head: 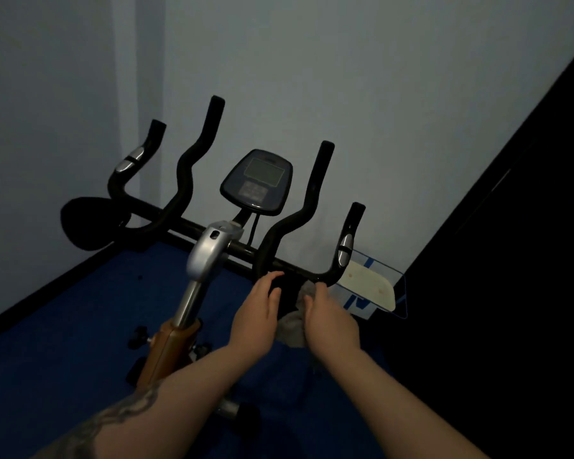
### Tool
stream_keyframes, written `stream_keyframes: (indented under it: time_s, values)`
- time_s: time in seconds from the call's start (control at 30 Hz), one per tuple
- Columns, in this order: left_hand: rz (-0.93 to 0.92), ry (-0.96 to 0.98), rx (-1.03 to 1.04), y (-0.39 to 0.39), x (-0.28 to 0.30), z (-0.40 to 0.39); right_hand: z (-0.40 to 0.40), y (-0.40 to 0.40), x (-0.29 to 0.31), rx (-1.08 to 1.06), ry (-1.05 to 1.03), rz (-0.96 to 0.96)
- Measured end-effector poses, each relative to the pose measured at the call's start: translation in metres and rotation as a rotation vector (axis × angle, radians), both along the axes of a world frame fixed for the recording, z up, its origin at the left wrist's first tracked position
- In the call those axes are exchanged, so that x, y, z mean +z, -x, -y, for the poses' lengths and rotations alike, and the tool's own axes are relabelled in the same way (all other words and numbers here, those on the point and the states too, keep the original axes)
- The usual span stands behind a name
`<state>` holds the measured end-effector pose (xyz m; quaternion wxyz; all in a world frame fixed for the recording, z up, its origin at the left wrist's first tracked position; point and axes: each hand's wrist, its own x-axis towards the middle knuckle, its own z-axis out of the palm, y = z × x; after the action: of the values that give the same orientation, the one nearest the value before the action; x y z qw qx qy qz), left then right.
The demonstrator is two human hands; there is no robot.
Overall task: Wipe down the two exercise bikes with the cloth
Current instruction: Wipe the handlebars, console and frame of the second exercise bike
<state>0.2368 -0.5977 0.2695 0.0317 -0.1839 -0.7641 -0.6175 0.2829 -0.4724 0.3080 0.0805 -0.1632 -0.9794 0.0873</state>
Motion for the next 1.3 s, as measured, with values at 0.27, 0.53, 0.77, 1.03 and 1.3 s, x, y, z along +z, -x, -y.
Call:
stream_keyframes:
  time_s: [0.27, 0.53, 0.77, 1.03, 1.3]
  values:
    - [0.041, -0.038, -0.045, 0.0, 0.006, 0.006, -0.05, 0.024, 0.037, 0.406, 0.281, 0.198]
    - [0.091, -0.126, 0.095, -0.015, 0.015, -0.006, -0.032, 0.052, 0.043, 0.583, 0.104, -0.024]
    - [0.113, -0.201, 0.375, -0.037, 0.009, -0.001, -0.045, 0.036, 0.003, 0.531, 0.54, -0.028]
    - [0.258, -0.289, 0.442, -0.036, 0.01, 0.005, -0.014, 0.078, 0.025, 0.744, 0.14, 0.029]
    - [0.304, -0.22, 0.479, -0.037, 0.016, -0.001, -0.017, 0.091, 0.029, 0.785, -0.134, 0.181]
